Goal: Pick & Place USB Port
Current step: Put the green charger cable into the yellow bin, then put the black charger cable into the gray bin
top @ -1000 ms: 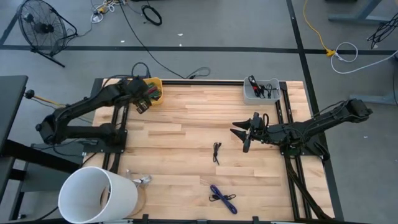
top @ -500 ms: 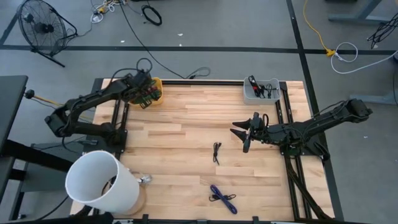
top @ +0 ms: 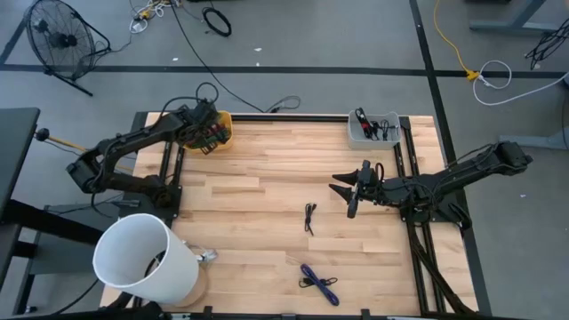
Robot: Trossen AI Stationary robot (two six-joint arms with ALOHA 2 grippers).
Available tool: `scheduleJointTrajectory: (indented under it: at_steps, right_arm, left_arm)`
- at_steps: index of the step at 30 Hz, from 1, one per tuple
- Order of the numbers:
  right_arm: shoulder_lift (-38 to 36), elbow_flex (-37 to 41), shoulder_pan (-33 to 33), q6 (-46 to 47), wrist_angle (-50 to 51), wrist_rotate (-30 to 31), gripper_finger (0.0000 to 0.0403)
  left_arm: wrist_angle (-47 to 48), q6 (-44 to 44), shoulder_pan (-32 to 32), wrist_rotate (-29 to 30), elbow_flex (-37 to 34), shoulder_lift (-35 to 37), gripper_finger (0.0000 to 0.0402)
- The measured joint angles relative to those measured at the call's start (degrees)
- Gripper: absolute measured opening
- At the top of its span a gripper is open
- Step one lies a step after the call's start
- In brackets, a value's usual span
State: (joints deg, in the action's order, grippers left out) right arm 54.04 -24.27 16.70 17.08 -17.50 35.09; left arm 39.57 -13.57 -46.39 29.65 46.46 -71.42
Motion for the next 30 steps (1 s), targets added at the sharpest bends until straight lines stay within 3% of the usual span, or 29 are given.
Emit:
scheduleJointTrajectory:
  at_steps: [7, 12, 26, 30]
  right_arm:
    - [-0.01, 0.00, -0.01, 0.00, 0.01, 0.00, 0.0160]
    - [0.00, 0.00, 0.00, 0.00, 0.04, 0.00, 0.0160]
    - [0.00, 0.00, 0.01, -0.02, 0.05, 0.02, 0.0160]
    - [0.00, 0.00, -0.02, -0.02, 0.05, 0.02, 0.0160]
  left_arm:
    - [-0.40, 2.41, 0.08, 0.69, 0.00, -0.67, 0.0122]
    - [-0.31, 4.09, 0.87, 0.13, 0.00, -0.67, 0.0160]
    - [8.28, 11.78, 7.89, -0.13, 0.00, -0.41, 0.0171]
    - [7.56, 12.97, 10.83, -4.92, 0.00, -0.41, 0.0171]
